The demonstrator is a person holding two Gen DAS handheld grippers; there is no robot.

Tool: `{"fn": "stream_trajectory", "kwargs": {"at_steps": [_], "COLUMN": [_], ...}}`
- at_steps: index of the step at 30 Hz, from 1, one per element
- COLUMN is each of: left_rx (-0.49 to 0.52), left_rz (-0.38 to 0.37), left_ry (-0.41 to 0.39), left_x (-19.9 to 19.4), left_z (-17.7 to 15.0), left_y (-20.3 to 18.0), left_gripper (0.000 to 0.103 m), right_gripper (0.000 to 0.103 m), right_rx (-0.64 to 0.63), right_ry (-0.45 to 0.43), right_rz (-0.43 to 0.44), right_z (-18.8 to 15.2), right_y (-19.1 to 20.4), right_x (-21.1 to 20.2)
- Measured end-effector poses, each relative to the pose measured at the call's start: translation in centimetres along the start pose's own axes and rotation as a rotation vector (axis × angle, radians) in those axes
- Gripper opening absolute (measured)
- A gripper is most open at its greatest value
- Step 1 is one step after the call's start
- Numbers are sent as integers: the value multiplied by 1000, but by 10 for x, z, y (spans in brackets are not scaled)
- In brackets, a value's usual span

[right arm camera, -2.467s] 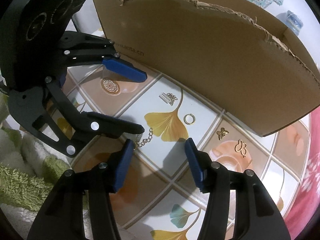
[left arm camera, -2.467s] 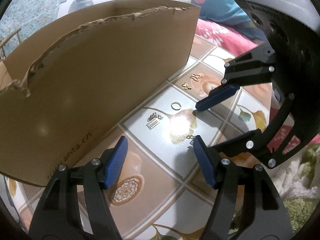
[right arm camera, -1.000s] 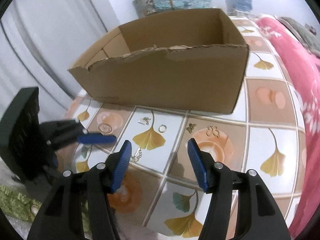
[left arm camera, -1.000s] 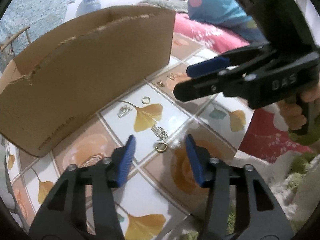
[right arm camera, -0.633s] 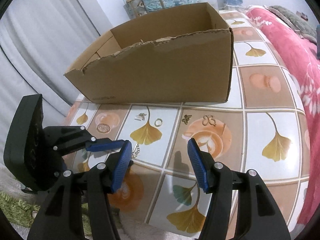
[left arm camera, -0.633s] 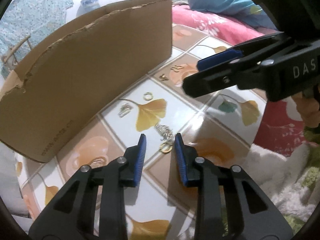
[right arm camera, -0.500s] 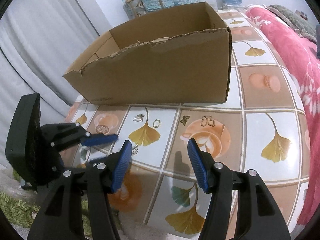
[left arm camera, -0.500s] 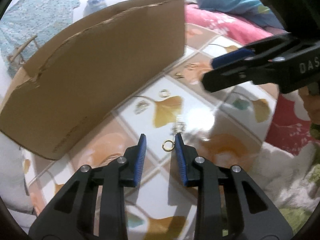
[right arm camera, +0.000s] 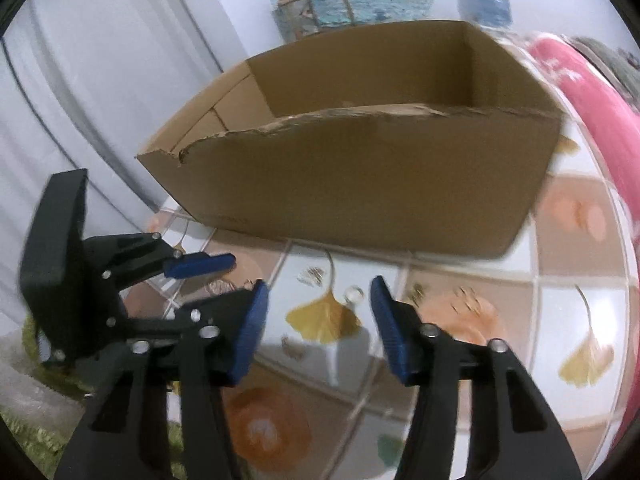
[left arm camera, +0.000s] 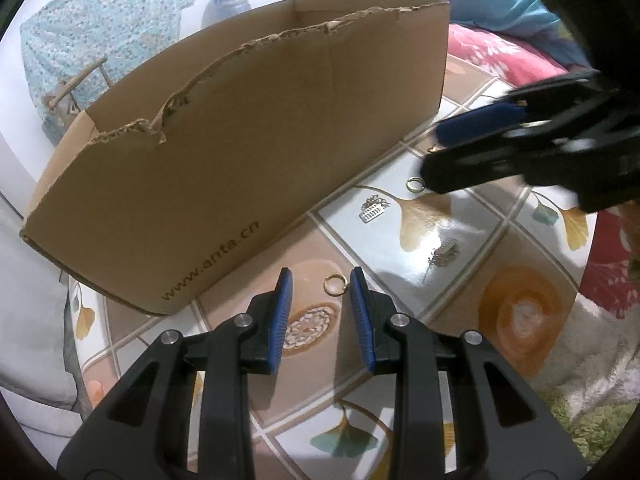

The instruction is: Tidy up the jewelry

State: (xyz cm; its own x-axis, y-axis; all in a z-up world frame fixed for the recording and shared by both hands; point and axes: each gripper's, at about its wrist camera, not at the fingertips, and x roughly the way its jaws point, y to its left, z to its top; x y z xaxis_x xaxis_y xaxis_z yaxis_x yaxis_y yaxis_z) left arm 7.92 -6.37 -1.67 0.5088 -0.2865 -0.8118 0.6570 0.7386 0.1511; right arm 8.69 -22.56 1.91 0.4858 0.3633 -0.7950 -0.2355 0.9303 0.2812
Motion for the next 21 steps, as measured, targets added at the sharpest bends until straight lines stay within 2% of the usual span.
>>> {"fn": "stream_trajectory", "kwargs": {"at_steps": [12,15,21], "left_rx": [-42,-45,-37], "left_rz": [-33,-39,-52], "left_ry": [-5,-10,-16], "left_x": [-4,-6,-12], "left_z": [-9,-12,-17], "left_y": [8,8,7], "left_gripper": [30,30,30], "right_gripper": [13,9,8], "right_rx": [-77,-98,-99], "right_ry": [92,119,164], "right_rz": [8,13,20], "right_z": [10,5,-8], "right_y": [7,13,20], "right_x": [43,42,35]}}
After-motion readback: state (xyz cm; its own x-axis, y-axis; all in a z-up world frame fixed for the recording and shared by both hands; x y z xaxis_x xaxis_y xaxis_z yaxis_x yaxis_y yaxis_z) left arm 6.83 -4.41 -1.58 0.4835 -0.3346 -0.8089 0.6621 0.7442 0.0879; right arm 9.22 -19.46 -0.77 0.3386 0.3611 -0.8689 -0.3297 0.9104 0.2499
